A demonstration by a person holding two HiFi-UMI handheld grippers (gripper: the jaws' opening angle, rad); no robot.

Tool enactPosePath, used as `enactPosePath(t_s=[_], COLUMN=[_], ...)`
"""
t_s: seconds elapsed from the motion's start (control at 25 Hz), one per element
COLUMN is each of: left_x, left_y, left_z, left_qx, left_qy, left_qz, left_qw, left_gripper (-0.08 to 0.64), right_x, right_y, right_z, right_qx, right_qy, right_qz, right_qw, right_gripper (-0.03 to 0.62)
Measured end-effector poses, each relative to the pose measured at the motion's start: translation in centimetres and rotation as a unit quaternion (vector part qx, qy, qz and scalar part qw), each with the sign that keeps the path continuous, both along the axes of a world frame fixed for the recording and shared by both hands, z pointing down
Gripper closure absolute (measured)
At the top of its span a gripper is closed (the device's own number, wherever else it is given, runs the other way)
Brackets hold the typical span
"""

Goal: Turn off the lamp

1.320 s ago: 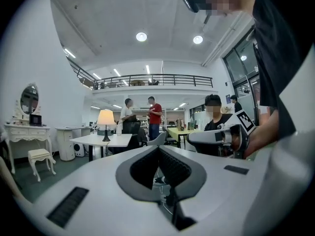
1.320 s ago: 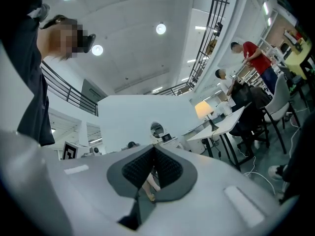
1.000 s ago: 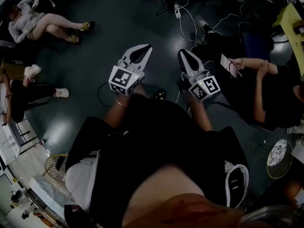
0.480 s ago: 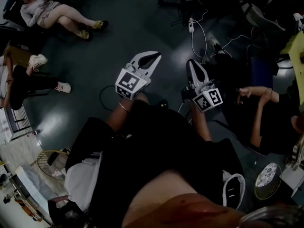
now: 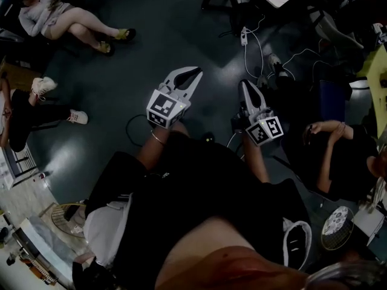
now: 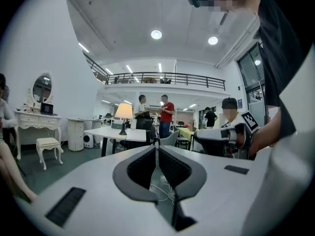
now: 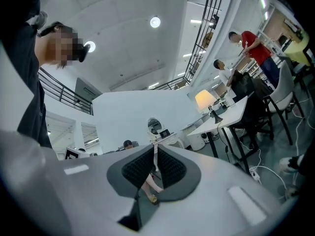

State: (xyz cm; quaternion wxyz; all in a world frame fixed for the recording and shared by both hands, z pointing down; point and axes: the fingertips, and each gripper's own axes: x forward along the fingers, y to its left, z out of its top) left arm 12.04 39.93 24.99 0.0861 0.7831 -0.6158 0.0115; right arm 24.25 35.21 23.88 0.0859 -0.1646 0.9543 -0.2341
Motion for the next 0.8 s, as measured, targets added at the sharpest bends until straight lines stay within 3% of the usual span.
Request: enactPosePath(t_s=[0.8], left_x=[-12.5], left_y=[-7.6], left_z=[0.0], left_qx=[0.014], left_qy=[0.026], left_qz=[0.077], left_qw=[0.9966], left_gripper=[0.552], right_x=[-10.7], right_y=[-6.3], right_z=[-0.1], right_qx=[-0.001], right_qy=[0.017], right_qz=[0.101], right_qw=[0.995], right_gripper=[0.592])
